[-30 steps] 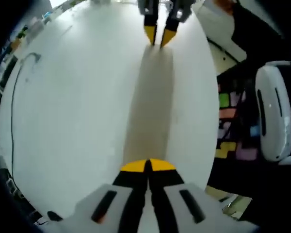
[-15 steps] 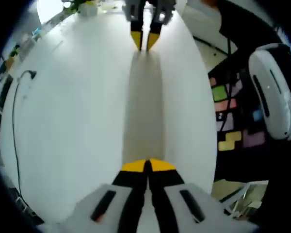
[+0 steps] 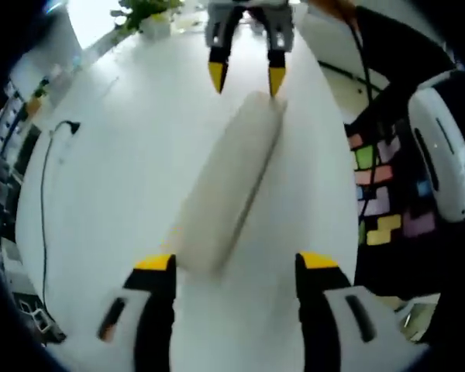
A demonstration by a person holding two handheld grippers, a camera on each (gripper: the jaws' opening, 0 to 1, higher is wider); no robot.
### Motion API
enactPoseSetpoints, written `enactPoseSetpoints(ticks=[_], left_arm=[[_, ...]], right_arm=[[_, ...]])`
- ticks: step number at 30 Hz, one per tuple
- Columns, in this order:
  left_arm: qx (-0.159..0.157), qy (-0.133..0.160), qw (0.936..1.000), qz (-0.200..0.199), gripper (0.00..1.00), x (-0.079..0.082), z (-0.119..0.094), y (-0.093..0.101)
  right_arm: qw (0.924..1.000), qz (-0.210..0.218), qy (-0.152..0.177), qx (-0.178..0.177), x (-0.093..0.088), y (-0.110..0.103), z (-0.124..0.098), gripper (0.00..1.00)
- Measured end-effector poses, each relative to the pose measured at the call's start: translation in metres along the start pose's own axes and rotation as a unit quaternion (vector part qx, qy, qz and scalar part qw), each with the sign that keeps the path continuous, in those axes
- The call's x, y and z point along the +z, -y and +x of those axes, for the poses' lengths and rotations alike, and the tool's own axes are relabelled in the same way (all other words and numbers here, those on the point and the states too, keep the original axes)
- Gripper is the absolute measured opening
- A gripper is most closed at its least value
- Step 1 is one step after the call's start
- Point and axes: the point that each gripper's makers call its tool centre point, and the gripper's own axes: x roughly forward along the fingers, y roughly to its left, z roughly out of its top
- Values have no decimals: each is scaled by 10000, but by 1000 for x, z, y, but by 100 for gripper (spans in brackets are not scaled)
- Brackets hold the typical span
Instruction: Arrange the utensils inside the cutlery case until each visible utensil rests in its matching compartment.
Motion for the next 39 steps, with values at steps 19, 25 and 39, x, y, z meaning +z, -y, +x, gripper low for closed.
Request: enactPoseSetpoints(ticks=[19, 25, 39], left_arm=[[-305, 230, 9993, 21, 70, 10, 39, -30], [-361, 451, 9983, 72, 59, 7, 41, -28], [-266, 1763, 9835, 307, 49, 9, 37, -28]], right_arm=[[9977, -75, 554, -378, -9, -18, 27, 47], [9963, 84, 836, -196, -12, -11, 30, 44], [9707, -317, 2382, -7, 1, -9, 30, 43]])
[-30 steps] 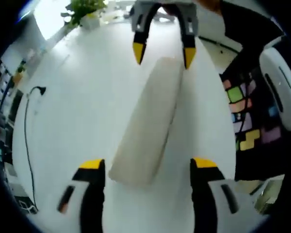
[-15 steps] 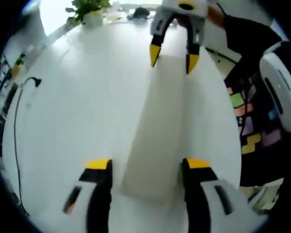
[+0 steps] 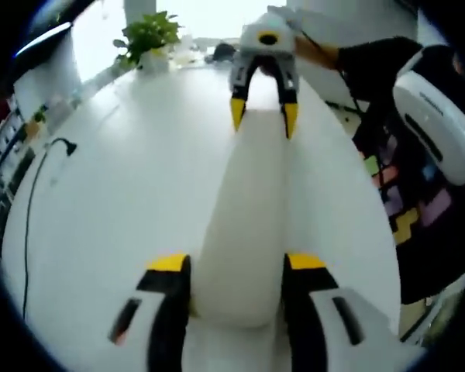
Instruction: Arrange the utensils inside the cutlery case until each visible utensil rests in its matching compartment.
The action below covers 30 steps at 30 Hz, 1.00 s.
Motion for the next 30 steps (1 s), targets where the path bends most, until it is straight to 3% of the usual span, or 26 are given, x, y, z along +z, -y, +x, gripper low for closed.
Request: enactPoseSetpoints(ticks=[3, 4, 6, 13, 19, 24, 30], left_arm=[[68, 273, 9996, 88, 49, 0, -2, 0], [90, 317, 9994, 96, 49, -1, -2, 0], [138, 420, 9990, 117, 49, 0, -3, 0], [309, 1089, 9934, 199, 49, 5, -5, -1], [332, 1554, 9872, -105, 49, 3, -12, -10], [354, 1732, 9840, -244, 49, 2, -15, -17], [606, 1731, 9830, -48, 49, 8, -17, -38]], right_arm=[[9997, -10, 218, -51, 2, -2, 1, 43], [9992, -139, 360, -80, 4, -2, 1, 43], [9975, 28, 704, -78, 6, -1, 1, 43], [9959, 33, 886, -200, 5, 3, -2, 43], [9914, 319, 1247, -242, 13, 14, 0, 42], [9864, 287, 1565, -405, 31, 27, -9, 42], [9878, 39, 1406, -668, 32, 52, -12, 41]])
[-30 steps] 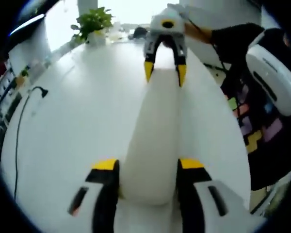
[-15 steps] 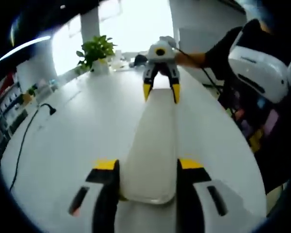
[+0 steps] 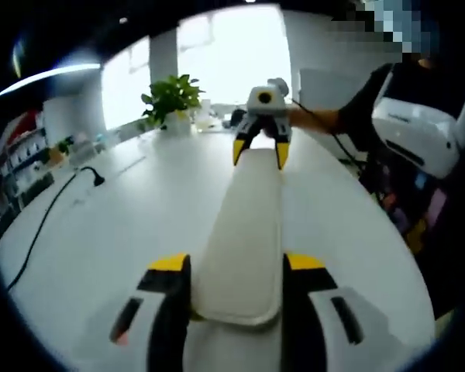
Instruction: Arrange the utensils inside the cutlery case until each visible utensil rests in its matching compartment.
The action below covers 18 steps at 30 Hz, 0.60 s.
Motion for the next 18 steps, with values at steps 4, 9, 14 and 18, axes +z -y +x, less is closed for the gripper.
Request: enactPoseSetpoints(ticks=[4, 9, 14, 18], left_arm=[[147, -38, 9998, 141, 49, 5, 1, -18], [263, -74, 9992, 287, 49, 8, 4, -36], [294, -105, 9992, 263, 49, 8, 10, -50], [272, -73, 9994, 221, 49, 10, 16, -59]], right_arm=[[9996, -120, -132, -196, -1, 21, 1, 41], [9987, -237, -237, -394, -4, 41, 2, 41], [9985, -212, -174, -478, -5, 55, 1, 41], [9984, 15, -212, -525, -13, 63, 0, 41]])
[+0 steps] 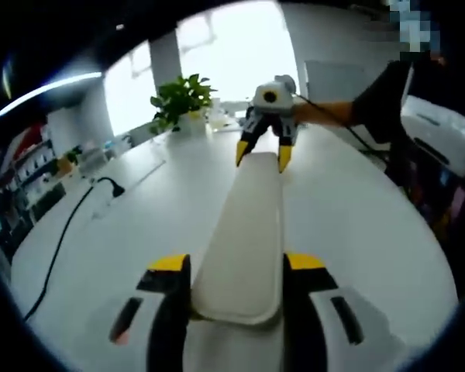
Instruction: Arrange the utensils inside the cutlery case until each visible utensil rests in its matching compartment.
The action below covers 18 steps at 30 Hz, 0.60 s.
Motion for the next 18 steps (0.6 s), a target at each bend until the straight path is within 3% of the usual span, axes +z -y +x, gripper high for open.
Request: enactPoseSetpoints(ticks=[18], left_arm=[[38, -11, 9999, -150, 47, -7, 9, -5]], right_arm=[[9993, 365, 20, -5, -11, 5, 3, 40]])
